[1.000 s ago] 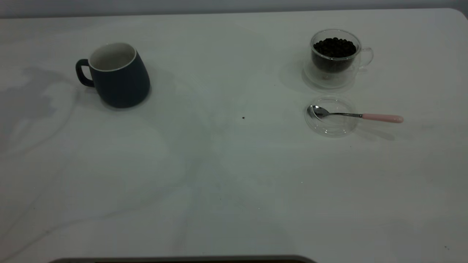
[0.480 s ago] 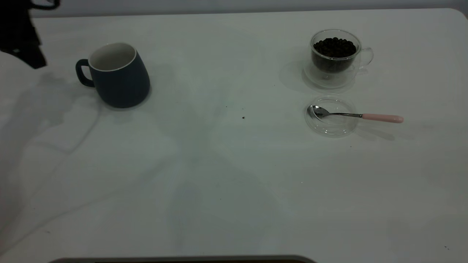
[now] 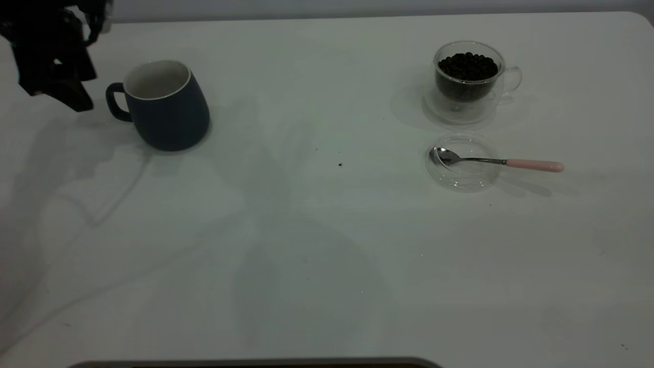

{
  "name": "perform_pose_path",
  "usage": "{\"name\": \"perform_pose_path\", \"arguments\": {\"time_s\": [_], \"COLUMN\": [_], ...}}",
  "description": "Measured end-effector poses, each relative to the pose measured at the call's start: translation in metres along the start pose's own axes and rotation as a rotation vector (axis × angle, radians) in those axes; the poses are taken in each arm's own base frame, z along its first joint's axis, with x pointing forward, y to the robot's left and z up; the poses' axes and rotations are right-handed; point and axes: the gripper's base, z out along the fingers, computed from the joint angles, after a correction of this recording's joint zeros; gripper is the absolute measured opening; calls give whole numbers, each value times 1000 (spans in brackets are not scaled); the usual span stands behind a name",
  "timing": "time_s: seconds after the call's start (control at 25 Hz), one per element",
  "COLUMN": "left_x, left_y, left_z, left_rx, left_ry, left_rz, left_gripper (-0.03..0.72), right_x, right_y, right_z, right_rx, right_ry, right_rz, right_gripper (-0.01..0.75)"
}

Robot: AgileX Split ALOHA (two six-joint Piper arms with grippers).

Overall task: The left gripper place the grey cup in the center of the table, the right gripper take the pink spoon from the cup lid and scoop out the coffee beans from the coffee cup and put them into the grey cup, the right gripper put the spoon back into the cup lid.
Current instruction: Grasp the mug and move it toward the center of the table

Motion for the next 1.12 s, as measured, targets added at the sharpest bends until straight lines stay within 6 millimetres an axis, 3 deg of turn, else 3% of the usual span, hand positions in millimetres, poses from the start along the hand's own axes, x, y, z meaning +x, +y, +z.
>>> {"name": "perform_pose_path", "arguments": {"time_s": [0.72,1.12], "left_x": [-25,-73], "left_y": [-5,-15], "left_z": [34,38], "left_rx": [-35,-28], "left_ry": [-98,-146], "left_rz": [179,228], "left_gripper": [569,569], "right_x": [0,0], "right_y": [0,0], "right_z": [0,0], "right_rx": [0,-1], "right_ry": [0,0], "right_rz": [0,0], "right_gripper": [577,577]}}
